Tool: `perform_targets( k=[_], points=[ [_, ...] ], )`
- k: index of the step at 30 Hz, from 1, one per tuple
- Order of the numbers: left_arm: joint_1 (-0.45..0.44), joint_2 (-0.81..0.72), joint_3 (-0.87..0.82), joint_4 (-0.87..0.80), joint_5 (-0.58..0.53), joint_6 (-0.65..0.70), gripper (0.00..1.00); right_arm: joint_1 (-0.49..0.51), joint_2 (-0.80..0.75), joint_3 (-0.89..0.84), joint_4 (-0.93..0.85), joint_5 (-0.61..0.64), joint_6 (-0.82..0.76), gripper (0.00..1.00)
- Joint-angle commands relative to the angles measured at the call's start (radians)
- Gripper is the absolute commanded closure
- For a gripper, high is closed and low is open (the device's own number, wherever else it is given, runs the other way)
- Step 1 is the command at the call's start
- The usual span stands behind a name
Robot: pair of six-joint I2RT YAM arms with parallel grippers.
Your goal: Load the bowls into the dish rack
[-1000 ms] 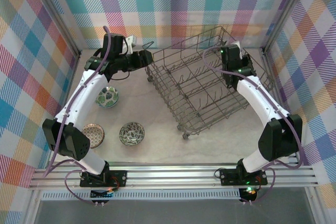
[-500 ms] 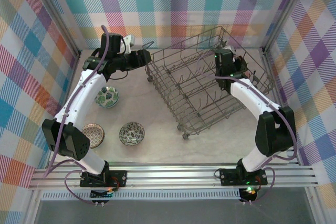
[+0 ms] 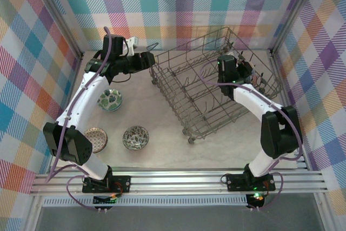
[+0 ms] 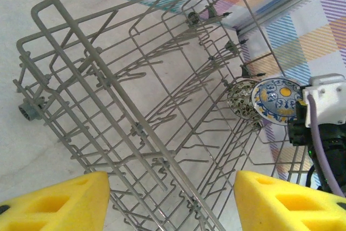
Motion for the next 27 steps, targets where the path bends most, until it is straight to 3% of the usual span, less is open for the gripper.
perform_targets(
  k=[1, 16, 27],
  points=[
    [0.018, -0.001, -0.009, 0.026, 0.037, 0.022, 0.38, 0.009, 0.003, -0.011, 0.089, 0.060, -0.038, 0.99],
    [0.029, -0.006, -0.026, 0.041, 0.057, 0.022, 0.38, 0.012, 0.031, -0.089, 0.353, 0.075, -0.266, 0.99],
    [0.033, -0.004, -0.040, 0.057, 0.067, 0.021, 0.38, 0.031, 0.055, -0.064, 0.194, 0.077, -0.167, 0.97]
  ],
)
